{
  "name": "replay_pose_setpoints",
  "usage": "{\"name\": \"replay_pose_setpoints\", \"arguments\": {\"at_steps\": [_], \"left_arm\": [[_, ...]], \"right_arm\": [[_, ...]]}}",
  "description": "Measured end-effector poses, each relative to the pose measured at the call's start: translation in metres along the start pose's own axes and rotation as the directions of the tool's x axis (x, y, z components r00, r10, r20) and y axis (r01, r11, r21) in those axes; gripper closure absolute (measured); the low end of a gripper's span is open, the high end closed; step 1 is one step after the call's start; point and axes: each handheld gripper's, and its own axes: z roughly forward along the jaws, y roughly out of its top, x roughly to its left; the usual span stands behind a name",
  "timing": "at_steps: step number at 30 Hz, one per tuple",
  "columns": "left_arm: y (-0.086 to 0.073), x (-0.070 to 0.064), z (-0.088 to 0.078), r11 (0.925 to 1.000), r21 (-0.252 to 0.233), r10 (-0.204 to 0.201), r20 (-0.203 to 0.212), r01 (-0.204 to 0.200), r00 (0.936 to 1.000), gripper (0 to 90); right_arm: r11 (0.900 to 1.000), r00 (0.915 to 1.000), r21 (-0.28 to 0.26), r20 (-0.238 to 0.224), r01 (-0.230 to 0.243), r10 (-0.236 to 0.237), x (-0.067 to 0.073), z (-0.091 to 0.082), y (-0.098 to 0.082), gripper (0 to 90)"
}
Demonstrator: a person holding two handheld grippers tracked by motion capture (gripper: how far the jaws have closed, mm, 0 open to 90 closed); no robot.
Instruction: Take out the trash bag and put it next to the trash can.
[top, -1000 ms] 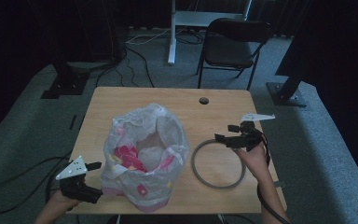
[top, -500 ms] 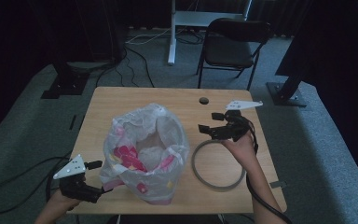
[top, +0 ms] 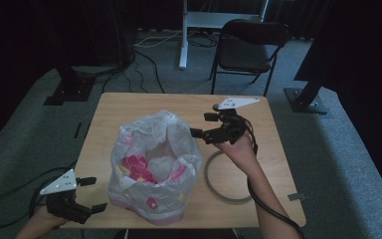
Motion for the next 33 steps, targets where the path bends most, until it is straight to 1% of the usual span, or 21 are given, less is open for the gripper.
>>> {"name": "replay_pose_setpoints", "arguments": {"at_steps": [1,3,4,5,7,8,10,11,13,14,15,17,18,22,25,26,27,28,30,31,33], "left_arm": [[0.000,0.001,-0.003,0.9998,-0.016,-0.008,0.002,0.008,1.0000,1.8],[0.002,0.002,-0.010,0.9988,-0.041,-0.026,-0.016,0.025,0.9995,1.8],[0.004,0.002,-0.012,0.9985,-0.047,-0.028,-0.024,0.027,0.9993,1.8],[0.006,0.001,-0.015,0.9976,-0.052,-0.049,-0.030,0.047,0.9984,1.8],[0.011,-0.001,-0.017,0.9952,-0.065,-0.075,-0.042,0.073,0.9963,1.8],[0.013,-0.003,-0.017,0.9951,-0.069,-0.074,-0.043,0.071,0.9963,1.8],[0.021,-0.010,-0.012,0.9944,-0.075,-0.079,-0.056,0.074,0.9953,1.7],[0.024,-0.014,-0.010,0.9953,-0.075,-0.066,-0.048,0.062,0.9967,1.7],[0.031,-0.021,-0.003,0.9962,-0.071,-0.054,-0.047,0.050,0.9974,1.7],[0.031,-0.021,-0.003,0.9962,-0.071,-0.054,-0.047,0.050,0.9974,1.7],[0.034,-0.023,0.000,0.9960,-0.075,-0.052,-0.038,0.049,0.9979,1.7],[0.040,-0.027,0.008,0.9966,-0.069,-0.048,-0.037,0.045,0.9982,1.7],[0.042,-0.027,0.011,0.9968,-0.065,-0.049,-0.046,0.046,0.9977,1.7],[0.046,-0.027,0.019,0.9958,-0.075,-0.057,-0.046,0.054,0.9973,1.7],[0.048,-0.025,0.023,0.9958,-0.070,-0.063,-0.053,0.059,0.9966,1.8],[0.048,-0.024,0.024,0.9960,-0.066,-0.063,-0.057,0.059,0.9964,1.9],[0.048,-0.024,0.024,0.9960,-0.066,-0.063,-0.057,0.059,0.9964,2.7],[0.048,-0.023,0.026,0.9960,-0.066,-0.064,-0.069,0.060,0.9956,3.8],[0.049,-0.022,0.026,0.9958,-0.072,-0.061,-0.079,0.055,0.9950,5.1],[0.049,-0.022,0.025,0.9952,-0.078,-0.064,-0.079,0.058,0.9948,6.3],[0.050,-0.021,0.023,0.9941,-0.091,-0.067,-0.093,0.059,0.9933,7.7]], "right_arm": [[1.000,1.0000,0.006,-0.002,0.002,-0.002,0.001,0.003,0.002,15.7],[1.000,0.9999,0.017,-0.016,0.002,-0.002,0.002,0.010,0.004,15.7],[1.000,0.9999,0.025,-0.015,0.004,-0.004,0.003,0.014,0.006,15.7],[1.000,0.9998,0.031,-0.022,0.004,-0.003,0.003,0.016,0.006,15.7],[0.999,0.9996,0.043,-0.026,-0.010,0.011,0.002,0.024,0.008,15.7],[0.999,0.9994,0.051,-0.033,-0.013,0.014,0.001,0.028,0.008,15.7],[0.998,0.9990,0.058,-0.037,-0.022,0.025,0.000,0.033,0.009,16.0],[0.998,0.9989,0.064,-0.039,-0.023,0.026,0.000,0.035,0.010,16.3],[0.997,0.9986,0.074,-0.046,-0.023,0.026,0.001,0.039,0.011,16.3],[0.997,0.9986,0.074,-0.046,-0.023,0.026,0.001,0.039,0.011,16.3],[0.997,0.9987,0.077,-0.046,-0.019,0.023,0.002,0.040,0.011,16.3],[0.995,0.9991,0.095,-0.041,-0.007,0.011,0.005,0.044,0.013,16.5],[0.995,0.9991,0.101,-0.042,-0.004,0.008,0.005,0.045,0.013,17.1],[0.992,0.9993,0.125,-0.036,-0.005,0.009,0.007,0.052,0.013,20.0],[0.990,0.9995,0.140,-0.029,-0.009,0.013,0.007,0.056,0.012,24.3],[0.990,0.9995,0.144,-0.029,-0.007,0.011,0.007,0.057,0.011,28.7],[0.990,0.9995,0.144,-0.029,-0.007,0.011,0.007,0.057,0.011,28.7],[0.988,0.9995,0.151,-0.027,-0.013,0.017,0.007,0.059,0.011,36.3],[0.988,0.9995,0.153,-0.027,-0.013,0.018,0.006,0.059,0.011,45.7],[0.987,0.9992,0.158,-0.033,-0.018,0.024,0.006,0.060,0.011,49.9],[0.986,0.9990,0.166,-0.036,-0.018,0.024,0.006,0.061,0.011,56.9]]}}
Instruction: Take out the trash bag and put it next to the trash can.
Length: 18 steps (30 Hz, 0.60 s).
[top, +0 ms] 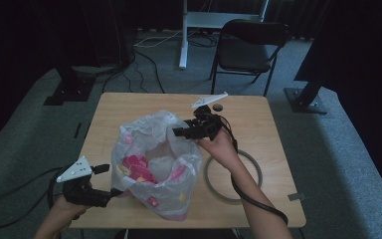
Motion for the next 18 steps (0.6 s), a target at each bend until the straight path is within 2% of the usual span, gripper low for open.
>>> {"name": "replay_pose_setpoints", "arguments": {"at_steps": [1,2,3,6,9,14,17,18], "left_arm": [[0.000,0.000,0.000,1.0000,0.000,0.000,0.000,0.000,1.0000,12.0],[0.002,0.001,-0.002,0.9997,-0.022,-0.004,-0.013,0.004,0.9999,12.0],[0.002,0.001,-0.002,0.9997,-0.022,-0.004,-0.013,0.004,0.9999,14.2],[0.008,0.003,-0.002,0.9996,-0.028,0.005,-0.036,-0.006,0.9994,15.2],[0.014,0.005,-0.003,0.9995,-0.025,0.019,-0.040,-0.019,0.9990,15.3],[0.017,0.005,-0.007,0.9989,-0.037,0.028,-0.040,-0.030,0.9988,20.5],[0.018,0.005,-0.009,0.9982,-0.051,0.028,-0.057,-0.031,0.9980,30.5],[0.019,0.006,-0.009,0.9983,-0.052,0.026,-0.058,-0.029,0.9980,39.0]], "right_arm": [[1.000,1.0000,0.000,0.000,0.000,0.000,0.000,0.000,0.000,56.9],[1.000,1.0000,0.001,0.001,-0.005,0.005,0.000,0.000,0.000,59.4],[1.000,1.0000,0.001,0.001,-0.005,0.005,0.000,0.000,0.000,59.4],[1.000,0.9994,-0.005,-0.033,-0.008,0.008,0.002,0.002,0.002,68.6],[1.000,1.0000,0.007,-0.001,0.007,-0.007,0.004,0.002,0.004,72.3],[1.000,0.9997,0.012,0.021,0.013,-0.013,0.004,0.002,0.004,78.1],[1.000,0.9996,0.012,0.029,0.008,-0.008,0.004,0.003,0.003,79.2],[1.000,0.9997,0.009,0.025,0.004,-0.005,0.003,0.003,0.003,79.2]]}}
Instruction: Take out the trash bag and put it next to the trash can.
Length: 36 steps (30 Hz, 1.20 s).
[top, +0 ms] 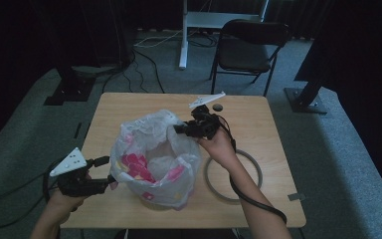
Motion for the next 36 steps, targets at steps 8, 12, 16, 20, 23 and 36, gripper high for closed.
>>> {"name": "replay_pose_setpoints", "arguments": {"at_steps": [8,12,16,20,23,36], "left_arm": [[0.001,0.002,0.006,0.9999,-0.001,-0.012,-0.025,0.012,0.9996,62.7],[0.004,0.001,0.006,0.9998,-0.020,-0.007,-0.047,0.006,0.9989,70.9],[0.012,0.002,0.001,0.9984,-0.056,-0.007,-0.093,0.001,0.9957,81.2],[0.021,0.002,-0.006,0.9963,-0.079,0.024,-0.128,-0.034,0.9914,81.4],[0.029,0.004,-0.010,0.9940,-0.097,0.035,-0.152,-0.051,0.9877,84.5],[0.068,-0.006,-0.024,0.9775,-0.197,0.049,-0.138,-0.076,0.9892,88.6]], "right_arm": [[1.000,1.0000,-0.002,-0.003,-0.007,0.007,-0.001,0.000,-0.001,79.2],[1.000,0.9999,-0.001,-0.007,-0.013,0.013,-0.002,0.000,0.000,79.1],[1.000,0.9999,-0.024,-0.006,-0.009,0.009,-0.001,-0.005,0.005,80.5],[0.998,0.9999,-0.067,0.011,-0.001,0.002,0.000,-0.013,0.011,86.3],[0.997,0.9989,-0.068,0.044,0.021,-0.018,0.003,-0.016,0.014,86.2],[0.985,0.9977,-0.161,0.030,0.065,-0.061,0.014,-0.040,0.028,89.9]]}}
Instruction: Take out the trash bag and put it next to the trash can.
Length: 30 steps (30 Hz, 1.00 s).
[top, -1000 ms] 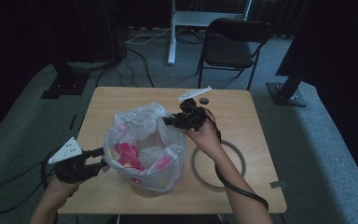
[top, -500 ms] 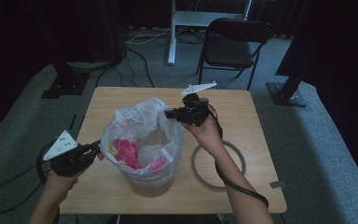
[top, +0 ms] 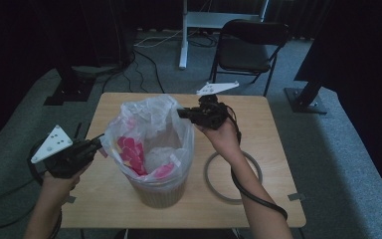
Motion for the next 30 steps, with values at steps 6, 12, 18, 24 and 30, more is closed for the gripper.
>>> {"name": "replay_pose_setpoints", "arguments": {"at_steps": [6,12,18,24,30], "left_arm": [[0.023,-0.014,0.005,0.9976,-0.063,0.032,0.037,-0.030,0.9988,88.6],[0.032,-0.029,0.027,0.9979,-0.046,0.049,0.081,-0.045,0.9955,88.6],[0.037,-0.041,0.046,0.9985,-0.036,0.046,0.131,-0.042,0.9903,88.6],[0.043,-0.055,0.058,0.9962,-0.028,0.086,0.164,-0.082,0.9828,88.6],[0.044,-0.059,0.063,0.9967,-0.024,0.081,0.188,-0.077,0.9788,88.5]], "right_arm": [[0.995,0.9860,-0.089,-0.165,-0.035,0.020,0.008,-0.014,0.015,89.9],[0.997,0.9573,-0.073,-0.289,-0.026,0.004,0.022,-0.004,0.011,89.8],[1.000,0.9147,-0.015,-0.404,0.004,-0.010,0.028,0.010,0.002,85.7],[0.995,0.8632,0.039,-0.501,0.095,-0.063,0.043,0.021,0.000,45.8],[0.990,0.8662,0.082,-0.496,0.111,-0.056,0.050,0.029,0.002,46.0]]}}
